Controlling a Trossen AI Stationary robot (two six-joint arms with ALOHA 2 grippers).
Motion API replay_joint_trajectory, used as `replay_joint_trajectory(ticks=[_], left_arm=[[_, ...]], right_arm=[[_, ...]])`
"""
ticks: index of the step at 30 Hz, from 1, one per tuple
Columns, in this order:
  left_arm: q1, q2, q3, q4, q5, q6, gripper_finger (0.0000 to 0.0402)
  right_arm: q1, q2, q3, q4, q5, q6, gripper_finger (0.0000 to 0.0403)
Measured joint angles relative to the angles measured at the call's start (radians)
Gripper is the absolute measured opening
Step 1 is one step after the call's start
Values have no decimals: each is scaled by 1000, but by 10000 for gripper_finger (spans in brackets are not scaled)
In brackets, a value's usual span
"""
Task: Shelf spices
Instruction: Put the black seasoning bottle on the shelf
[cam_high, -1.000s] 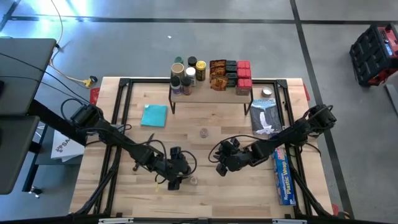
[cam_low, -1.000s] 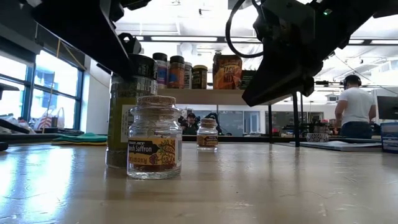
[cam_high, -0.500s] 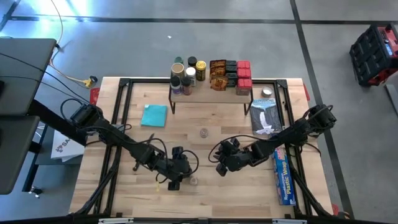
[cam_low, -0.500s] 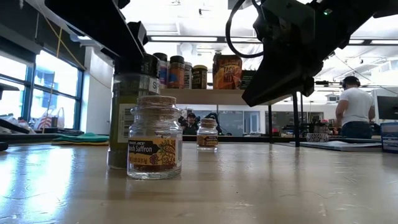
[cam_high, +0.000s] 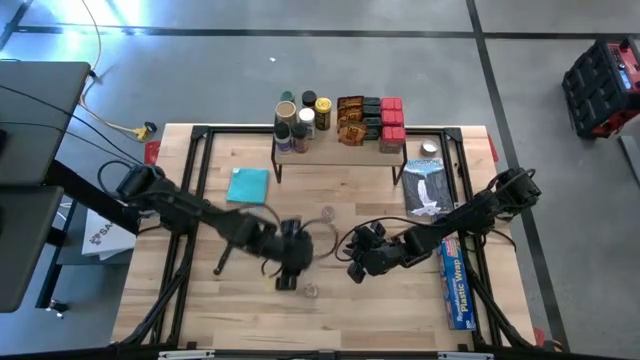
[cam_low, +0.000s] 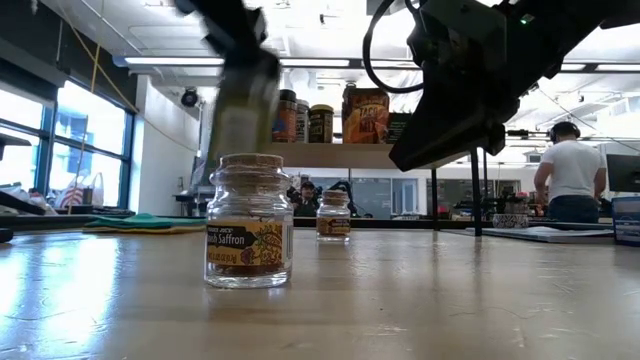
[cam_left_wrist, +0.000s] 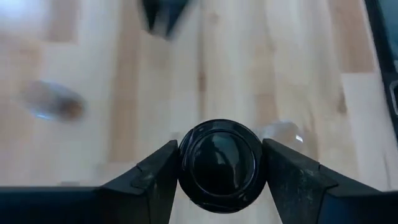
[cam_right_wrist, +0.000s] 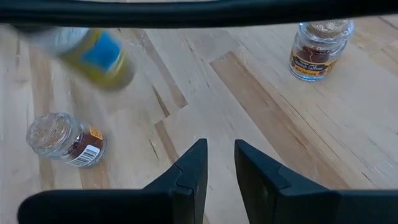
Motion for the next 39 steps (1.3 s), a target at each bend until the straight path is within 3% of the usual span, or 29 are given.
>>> replay_joint_trajectory(ticks=[6, 11, 21, 29, 39], left_arm=[[158, -1, 259, -184, -29, 188, 201], [347, -1, 409, -194, -20, 301, 201], [691, 23, 459, -120, 149, 354, 201], [779, 91, 459, -126, 155, 362, 206], [788, 132, 460, -111, 88, 422, 219]], right_arm=[[0, 0, 0, 1, 1, 0, 76], [0, 0, 0, 5, 2, 0, 76], [0, 0, 0, 25, 2, 0, 76], [0, 0, 0, 25, 2, 0, 76], [0, 0, 0, 24, 1, 0, 76]])
